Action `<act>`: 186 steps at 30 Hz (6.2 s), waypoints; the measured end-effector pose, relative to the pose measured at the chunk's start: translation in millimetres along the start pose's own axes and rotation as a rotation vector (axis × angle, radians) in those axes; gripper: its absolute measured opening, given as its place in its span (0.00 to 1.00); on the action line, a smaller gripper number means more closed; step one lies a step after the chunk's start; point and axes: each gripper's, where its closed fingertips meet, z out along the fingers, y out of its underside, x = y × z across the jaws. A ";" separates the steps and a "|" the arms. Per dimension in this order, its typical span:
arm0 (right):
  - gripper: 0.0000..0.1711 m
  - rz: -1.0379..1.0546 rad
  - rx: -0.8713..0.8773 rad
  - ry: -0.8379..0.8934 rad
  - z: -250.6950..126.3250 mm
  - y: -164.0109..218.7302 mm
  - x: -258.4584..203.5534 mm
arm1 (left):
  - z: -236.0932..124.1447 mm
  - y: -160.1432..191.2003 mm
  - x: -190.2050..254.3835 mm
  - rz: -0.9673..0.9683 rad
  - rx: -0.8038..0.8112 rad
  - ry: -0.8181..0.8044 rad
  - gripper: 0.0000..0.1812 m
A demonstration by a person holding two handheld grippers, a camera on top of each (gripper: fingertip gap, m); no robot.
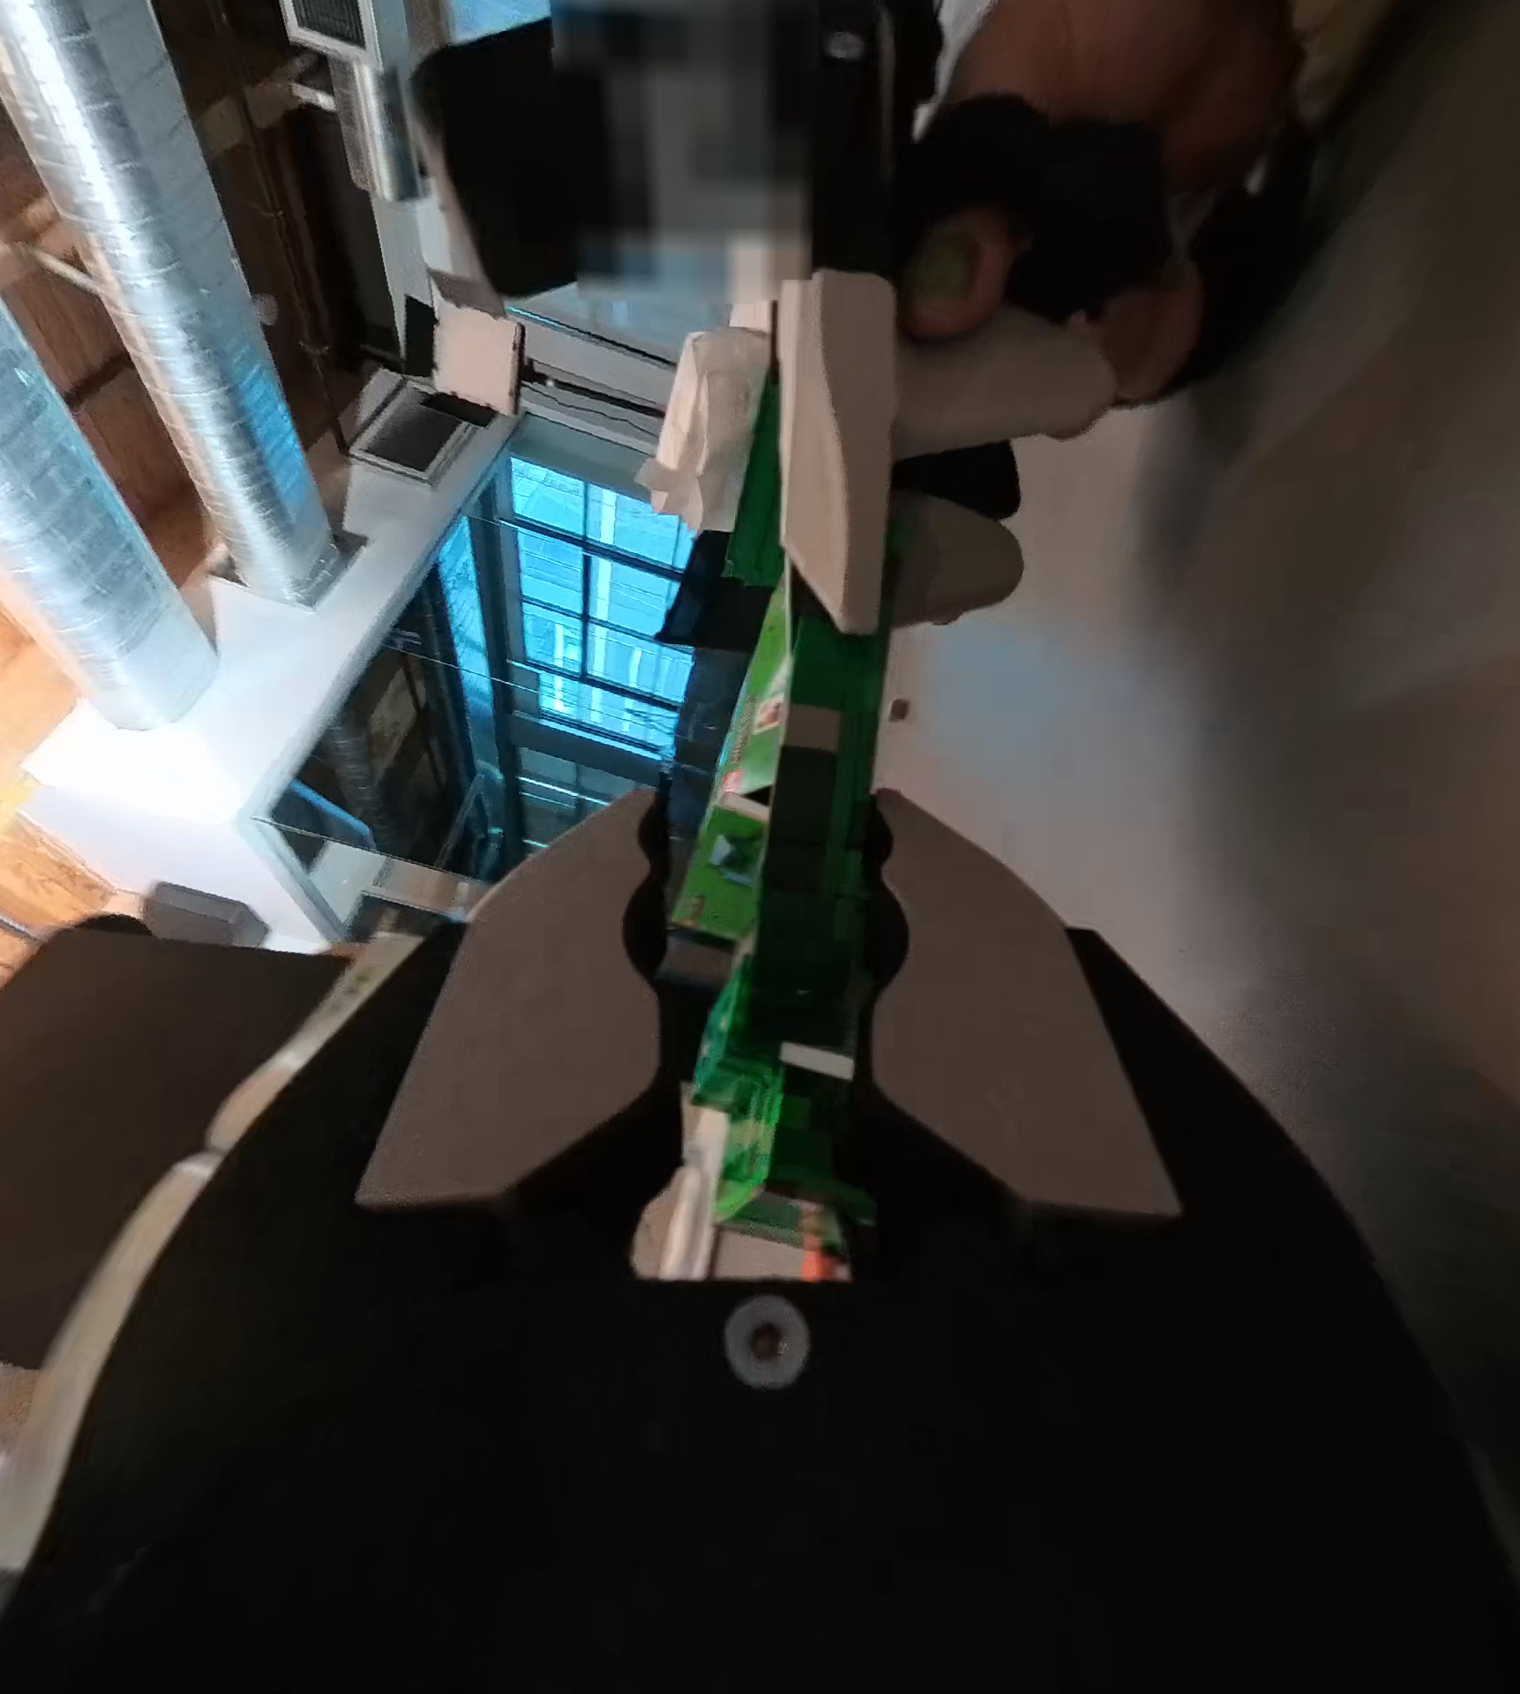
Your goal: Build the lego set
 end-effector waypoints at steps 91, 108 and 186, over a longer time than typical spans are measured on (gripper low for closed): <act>0.11 -0.982 0.133 0.285 -4.7 -20.0 -39.4 | -15.7 -46.6 7.2 -0.261 0.330 0.162 0.15; 0.10 -1.385 -0.094 0.455 15.3 -0.8 -34.0 | -1.9 -30.1 20.6 0.007 0.160 0.097 0.14; 0.18 -0.419 -0.327 0.476 -101.2 -7.1 144.2 | 9.1 -3.2 55.2 -0.683 -0.082 0.584 0.21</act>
